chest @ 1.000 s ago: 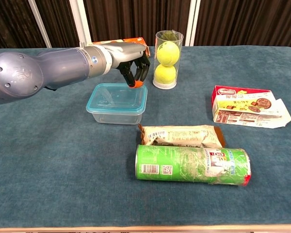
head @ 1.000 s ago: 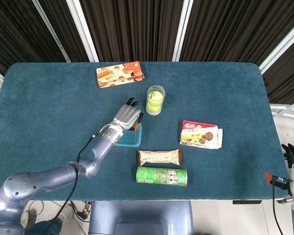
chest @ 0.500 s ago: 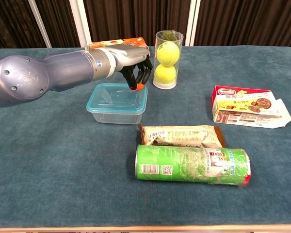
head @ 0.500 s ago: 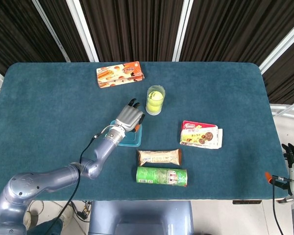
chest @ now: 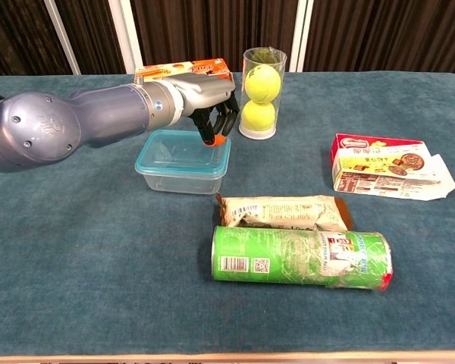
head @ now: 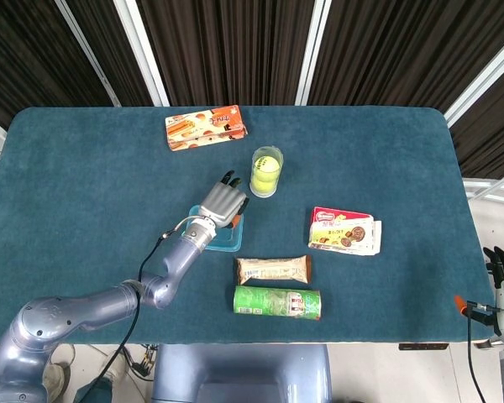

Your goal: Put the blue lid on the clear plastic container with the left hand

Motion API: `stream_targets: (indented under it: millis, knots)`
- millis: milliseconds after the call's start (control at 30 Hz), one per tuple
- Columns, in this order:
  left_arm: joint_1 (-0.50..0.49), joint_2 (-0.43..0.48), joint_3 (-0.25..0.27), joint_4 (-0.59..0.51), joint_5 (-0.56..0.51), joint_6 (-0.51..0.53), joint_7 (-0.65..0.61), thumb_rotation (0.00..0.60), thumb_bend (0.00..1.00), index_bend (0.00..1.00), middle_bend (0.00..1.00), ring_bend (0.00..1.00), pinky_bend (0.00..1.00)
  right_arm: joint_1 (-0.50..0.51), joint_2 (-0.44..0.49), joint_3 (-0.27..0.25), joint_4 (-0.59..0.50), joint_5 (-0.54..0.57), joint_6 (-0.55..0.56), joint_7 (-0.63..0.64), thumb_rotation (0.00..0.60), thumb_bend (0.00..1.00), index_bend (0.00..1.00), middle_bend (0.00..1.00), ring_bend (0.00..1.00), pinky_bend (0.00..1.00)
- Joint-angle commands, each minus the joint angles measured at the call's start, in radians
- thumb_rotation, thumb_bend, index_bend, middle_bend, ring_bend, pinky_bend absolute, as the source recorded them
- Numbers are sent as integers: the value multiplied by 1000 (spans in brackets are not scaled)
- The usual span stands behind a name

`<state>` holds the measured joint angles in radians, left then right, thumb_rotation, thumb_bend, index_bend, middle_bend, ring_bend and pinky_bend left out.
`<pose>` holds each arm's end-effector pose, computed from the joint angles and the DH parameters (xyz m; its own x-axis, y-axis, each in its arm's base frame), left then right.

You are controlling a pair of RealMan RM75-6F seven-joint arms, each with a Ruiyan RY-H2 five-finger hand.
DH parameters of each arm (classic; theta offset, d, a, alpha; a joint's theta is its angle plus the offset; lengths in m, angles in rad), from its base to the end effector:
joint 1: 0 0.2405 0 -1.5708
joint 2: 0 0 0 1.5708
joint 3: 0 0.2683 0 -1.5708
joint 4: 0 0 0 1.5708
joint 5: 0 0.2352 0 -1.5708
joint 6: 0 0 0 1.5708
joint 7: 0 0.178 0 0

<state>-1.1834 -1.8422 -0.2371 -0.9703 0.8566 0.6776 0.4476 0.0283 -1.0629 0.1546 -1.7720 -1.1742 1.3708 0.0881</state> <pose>-0.0382 0.4767 -0.1353 0.6186 0.2421 0.7475 0.7410 -0.4962 -0.4526 -0.3608 -0.2122 0.1579 0.1503 -0.0001 0.9886 -0.9337 0.3288 0.1420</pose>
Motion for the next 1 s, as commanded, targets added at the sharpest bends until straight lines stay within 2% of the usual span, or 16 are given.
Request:
stream_targets:
  millis: [33, 733, 1000]
  knots:
    - [1, 0, 1, -1, -1, 0, 3, 600, 525, 638, 596, 131, 19, 0, -1, 1, 1, 0, 1, -1, 600, 291, 101, 0, 0, 0]
    - [11, -17, 28, 15, 7, 6, 52, 600, 524, 639, 596, 130, 18, -2, 0, 0, 0, -5, 5, 1, 600, 292, 100, 0, 0, 0]
    - [22, 23, 10, -58, 25, 57, 60, 600, 524, 640, 596, 131, 18, -3, 0, -1, 0, -10, 8, 1, 600, 292, 100, 0, 0, 0]
